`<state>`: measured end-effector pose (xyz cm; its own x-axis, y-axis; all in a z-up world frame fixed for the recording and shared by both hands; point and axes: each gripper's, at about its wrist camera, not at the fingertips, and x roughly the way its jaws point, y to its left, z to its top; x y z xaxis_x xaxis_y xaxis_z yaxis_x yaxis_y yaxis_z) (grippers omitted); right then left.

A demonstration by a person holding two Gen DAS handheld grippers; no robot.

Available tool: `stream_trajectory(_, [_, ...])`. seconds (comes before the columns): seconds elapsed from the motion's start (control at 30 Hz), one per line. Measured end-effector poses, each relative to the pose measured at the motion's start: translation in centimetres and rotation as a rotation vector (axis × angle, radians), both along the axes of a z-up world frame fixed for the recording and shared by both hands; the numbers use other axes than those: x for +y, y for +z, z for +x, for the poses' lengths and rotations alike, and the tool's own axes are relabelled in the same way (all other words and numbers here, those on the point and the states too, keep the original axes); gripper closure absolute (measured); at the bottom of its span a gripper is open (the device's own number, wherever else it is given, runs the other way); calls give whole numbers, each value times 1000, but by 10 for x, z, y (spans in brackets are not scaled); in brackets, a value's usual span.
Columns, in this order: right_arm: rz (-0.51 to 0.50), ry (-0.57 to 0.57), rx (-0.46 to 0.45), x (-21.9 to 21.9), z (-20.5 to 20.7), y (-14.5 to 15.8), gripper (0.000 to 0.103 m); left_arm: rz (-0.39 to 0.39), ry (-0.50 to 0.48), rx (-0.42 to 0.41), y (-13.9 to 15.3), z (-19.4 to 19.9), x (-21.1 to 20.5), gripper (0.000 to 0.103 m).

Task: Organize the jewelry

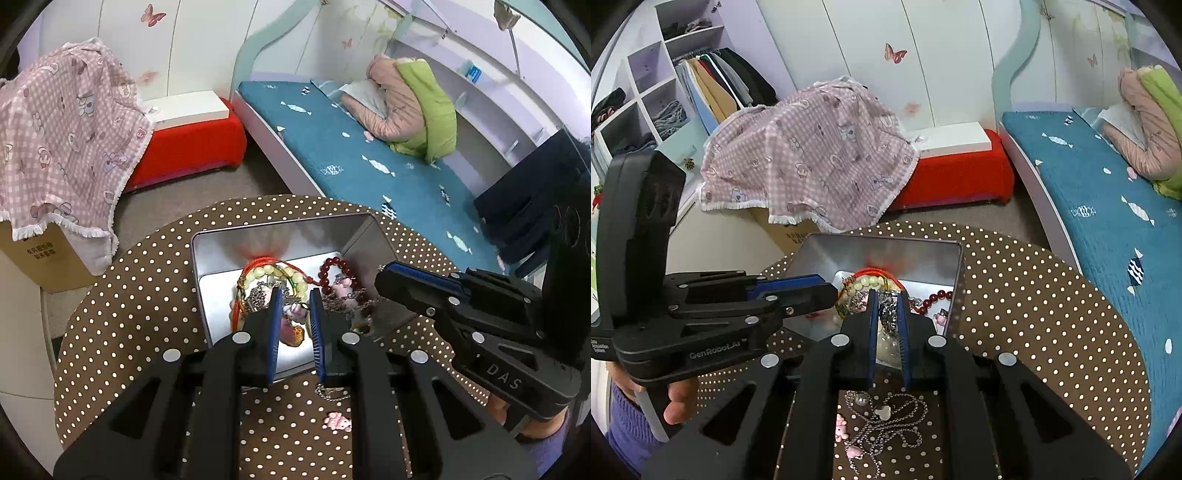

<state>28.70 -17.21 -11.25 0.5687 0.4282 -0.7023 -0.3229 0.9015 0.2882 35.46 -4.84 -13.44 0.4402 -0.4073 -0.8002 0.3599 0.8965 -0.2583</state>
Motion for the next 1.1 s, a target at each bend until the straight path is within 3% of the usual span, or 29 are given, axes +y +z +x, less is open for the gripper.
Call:
stream_trajectory(0.13, [-5, -2, 9, 1, 0, -2, 94, 9, 17, -15, -1, -3, 2, 65])
stream_trajectory(0.4, [7, -13, 14, 0, -2, -2, 91, 12, 25, -30, 5, -12, 5, 58])
stream_trajectory(0.53, [17, -16, -3, -4, -11, 2, 83, 9, 32, -59, 12, -25, 8, 52])
stream_trajectory(0.87, [-64, -33, -72, -26, -68, 5, 68, 8, 18, -171, 24, -89, 17, 52])
stream_trajectory(1.1, [-78, -41, -25, -36, -96, -26, 64, 0, 35, -87, -14, -112, 5, 52])
